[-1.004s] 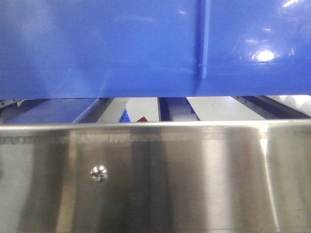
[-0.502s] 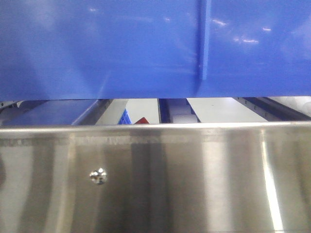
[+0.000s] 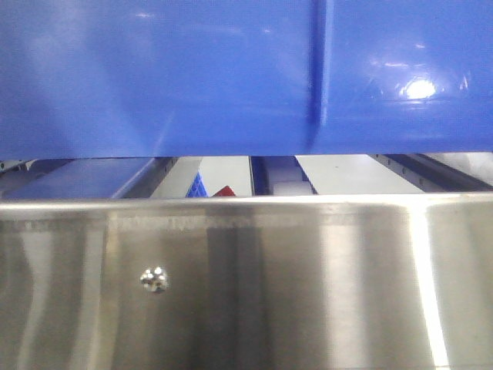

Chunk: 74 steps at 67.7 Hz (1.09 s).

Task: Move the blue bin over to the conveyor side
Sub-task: 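Grip the rim of the large blue bin with both grippers, then pull the gripped blue bin off the roller shelf toward the robot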

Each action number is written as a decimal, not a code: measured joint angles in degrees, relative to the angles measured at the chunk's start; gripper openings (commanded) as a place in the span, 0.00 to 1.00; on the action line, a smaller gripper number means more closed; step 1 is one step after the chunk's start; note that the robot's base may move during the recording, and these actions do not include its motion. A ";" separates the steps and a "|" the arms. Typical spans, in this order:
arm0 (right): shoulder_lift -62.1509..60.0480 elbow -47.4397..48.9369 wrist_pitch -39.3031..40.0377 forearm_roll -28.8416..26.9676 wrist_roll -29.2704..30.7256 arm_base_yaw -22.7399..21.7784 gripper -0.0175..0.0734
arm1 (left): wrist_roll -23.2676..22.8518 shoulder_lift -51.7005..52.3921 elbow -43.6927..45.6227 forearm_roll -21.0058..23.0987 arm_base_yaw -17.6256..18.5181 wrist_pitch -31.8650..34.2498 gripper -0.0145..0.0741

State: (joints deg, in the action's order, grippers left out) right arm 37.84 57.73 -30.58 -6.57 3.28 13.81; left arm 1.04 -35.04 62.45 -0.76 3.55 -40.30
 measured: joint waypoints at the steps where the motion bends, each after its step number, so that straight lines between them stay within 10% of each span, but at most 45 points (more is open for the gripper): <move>1: 1.32 1.32 -1.52 0.00 0.00 0.87 0.81 | -0.43 -0.83 0.70 0.00 0.16 -1.05 0.75; 36: 28.08 31.69 -35.96 -0.13 -1.83 5.81 0.81 | -4.08 -21.62 19.11 -4.20 0.40 -28.57 0.75; 74: 39.78 38.84 -40.06 15.40 -18.52 16.73 0.81 | -4.21 -27.07 23.91 -6.24 0.40 -29.99 0.75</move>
State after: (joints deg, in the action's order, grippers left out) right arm 77.62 96.57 -70.64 8.83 -15.24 30.54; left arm -3.17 -62.11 86.36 -7.01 3.94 -70.29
